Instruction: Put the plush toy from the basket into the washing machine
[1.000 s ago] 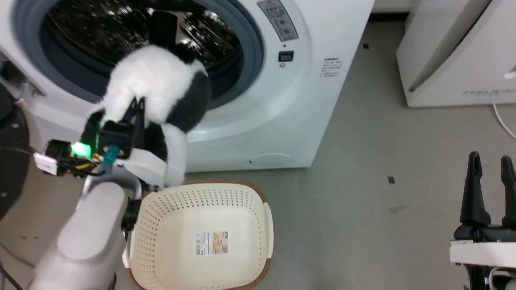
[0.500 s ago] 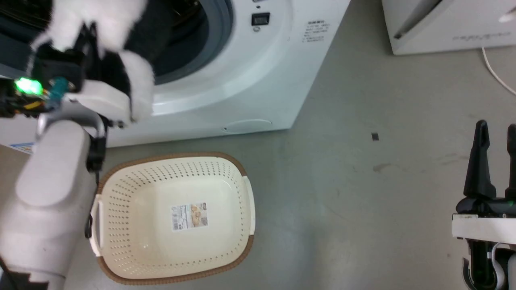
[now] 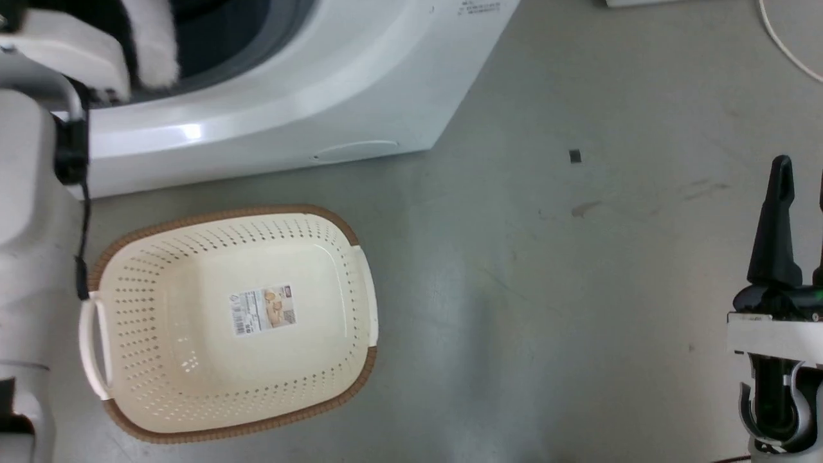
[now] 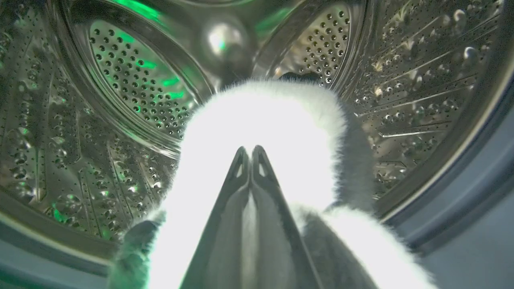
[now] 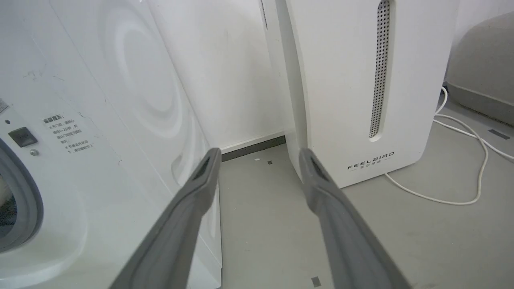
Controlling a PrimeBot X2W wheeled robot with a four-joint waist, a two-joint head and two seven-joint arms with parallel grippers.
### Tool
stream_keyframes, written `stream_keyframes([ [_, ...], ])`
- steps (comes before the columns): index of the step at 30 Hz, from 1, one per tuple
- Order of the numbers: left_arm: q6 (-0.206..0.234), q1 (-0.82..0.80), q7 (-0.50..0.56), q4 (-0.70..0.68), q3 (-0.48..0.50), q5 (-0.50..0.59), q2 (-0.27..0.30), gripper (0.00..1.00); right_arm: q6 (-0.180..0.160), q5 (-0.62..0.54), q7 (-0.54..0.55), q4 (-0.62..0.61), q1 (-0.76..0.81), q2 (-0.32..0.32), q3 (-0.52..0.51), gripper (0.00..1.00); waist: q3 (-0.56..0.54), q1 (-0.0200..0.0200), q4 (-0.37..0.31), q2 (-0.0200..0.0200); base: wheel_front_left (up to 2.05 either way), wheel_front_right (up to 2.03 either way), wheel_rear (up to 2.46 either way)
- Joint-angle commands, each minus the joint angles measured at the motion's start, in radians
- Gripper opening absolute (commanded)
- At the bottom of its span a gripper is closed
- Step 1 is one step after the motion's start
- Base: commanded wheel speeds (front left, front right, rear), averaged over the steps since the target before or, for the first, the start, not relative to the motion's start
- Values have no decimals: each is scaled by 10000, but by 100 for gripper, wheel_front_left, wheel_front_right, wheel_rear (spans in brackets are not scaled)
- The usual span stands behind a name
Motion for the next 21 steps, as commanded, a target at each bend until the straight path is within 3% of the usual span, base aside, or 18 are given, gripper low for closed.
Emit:
stream_keyframes([
  [1, -27, -391, -68, 48, 121, 77, 131, 0, -7, 65, -46, -57, -219, -12, -3, 100, 316, -1, -207, 0, 0, 0, 0],
  [21, -66, -2739, -68, 1323, 291, 552, 782, 0, -7, 383, -46, -157, -442, -12, 379, 100, 1394, -1, -835, 0, 0, 0, 0],
])
